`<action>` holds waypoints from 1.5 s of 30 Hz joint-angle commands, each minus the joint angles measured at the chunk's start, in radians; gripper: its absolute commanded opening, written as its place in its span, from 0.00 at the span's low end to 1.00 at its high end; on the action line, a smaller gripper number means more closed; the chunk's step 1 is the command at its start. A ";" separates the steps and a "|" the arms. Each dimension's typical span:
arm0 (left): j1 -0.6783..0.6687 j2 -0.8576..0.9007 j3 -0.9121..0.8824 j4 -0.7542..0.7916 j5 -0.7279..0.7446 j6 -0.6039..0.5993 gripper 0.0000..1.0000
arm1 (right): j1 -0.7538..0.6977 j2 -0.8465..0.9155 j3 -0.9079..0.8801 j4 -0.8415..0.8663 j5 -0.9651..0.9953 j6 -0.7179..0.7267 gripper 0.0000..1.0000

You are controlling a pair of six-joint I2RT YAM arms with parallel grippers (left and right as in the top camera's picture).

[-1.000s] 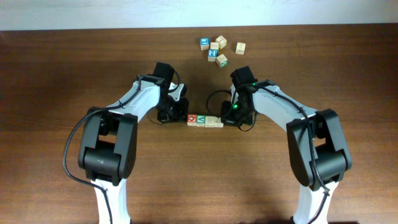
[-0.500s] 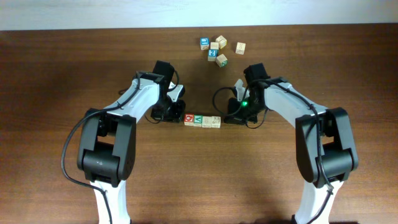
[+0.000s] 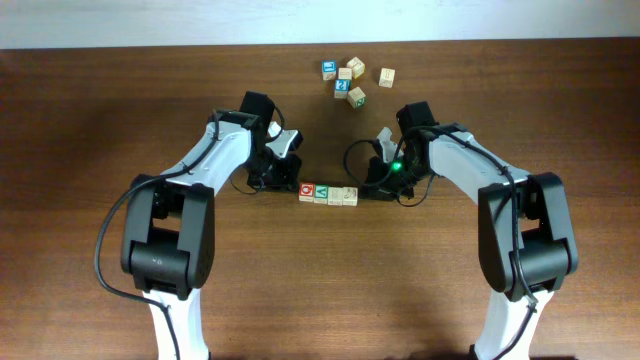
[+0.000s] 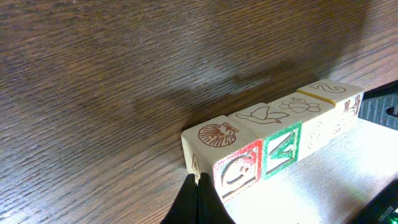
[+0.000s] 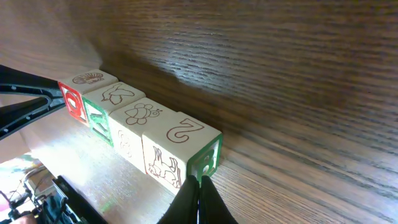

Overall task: Rotate 4 blocks
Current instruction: 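Hold the row clamped between both grippers, pressing the ends inward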

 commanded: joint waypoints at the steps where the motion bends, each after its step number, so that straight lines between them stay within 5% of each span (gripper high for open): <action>1: 0.000 -0.008 0.016 0.001 0.001 -0.054 0.00 | -0.004 0.011 0.012 0.001 -0.015 0.017 0.05; 45: -0.003 -0.008 0.016 0.040 -0.083 -0.164 0.00 | 0.045 0.011 -0.029 0.049 0.064 0.099 0.05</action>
